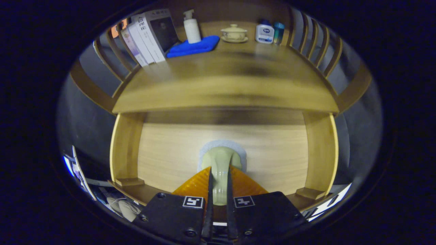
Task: Pull open the drawer, take out the items inside it, and place them on the countertop above the cabinet.
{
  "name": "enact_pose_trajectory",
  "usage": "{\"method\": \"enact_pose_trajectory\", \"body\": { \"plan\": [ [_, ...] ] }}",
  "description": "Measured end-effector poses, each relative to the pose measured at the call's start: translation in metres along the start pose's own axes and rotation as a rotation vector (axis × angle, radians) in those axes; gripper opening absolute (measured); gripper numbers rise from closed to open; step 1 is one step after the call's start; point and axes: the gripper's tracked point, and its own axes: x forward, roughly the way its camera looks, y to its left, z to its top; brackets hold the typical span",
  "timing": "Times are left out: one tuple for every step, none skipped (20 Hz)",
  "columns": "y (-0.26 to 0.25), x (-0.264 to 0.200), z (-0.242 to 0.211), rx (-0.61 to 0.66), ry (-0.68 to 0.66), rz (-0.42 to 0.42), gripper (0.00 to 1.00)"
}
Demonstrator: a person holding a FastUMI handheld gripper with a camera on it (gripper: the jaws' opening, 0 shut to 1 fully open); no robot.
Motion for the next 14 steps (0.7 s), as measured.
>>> {"method": "enact_pose_trajectory", "body": {
  "plan": [
    [0.000, -0.009, 0.012, -0.001, -0.019, 0.005, 0.19],
    [0.001, -0.017, 0.022, 0.002, -0.036, 0.011, 0.19],
    [0.001, -0.024, 0.033, 0.007, -0.052, 0.015, 0.19],
    [0.001, -0.031, 0.046, 0.017, -0.069, 0.018, 0.19],
    [0.002, -0.036, 0.059, 0.021, -0.085, 0.023, 0.19],
    [0.001, -0.039, 0.073, 0.030, -0.101, 0.018, 0.19],
    [0.000, -0.040, 0.089, 0.029, -0.115, 0.011, 0.19],
    [-0.002, -0.039, 0.100, 0.031, -0.127, 0.002, 0.19],
    [-0.001, -0.037, 0.112, 0.030, -0.130, 0.003, 0.19],
    [0.001, -0.035, 0.120, 0.035, -0.128, 0.010, 0.19],
    [0.002, -0.031, 0.130, 0.038, -0.122, 0.010, 0.19],
    [-0.001, -0.024, 0.137, 0.035, -0.115, 0.003, 0.19],
    [-0.005, -0.020, 0.146, 0.040, -0.117, -0.007, 0.19],
    [-0.006, -0.016, 0.154, 0.038, -0.113, -0.013, 0.19]
  ]
}}
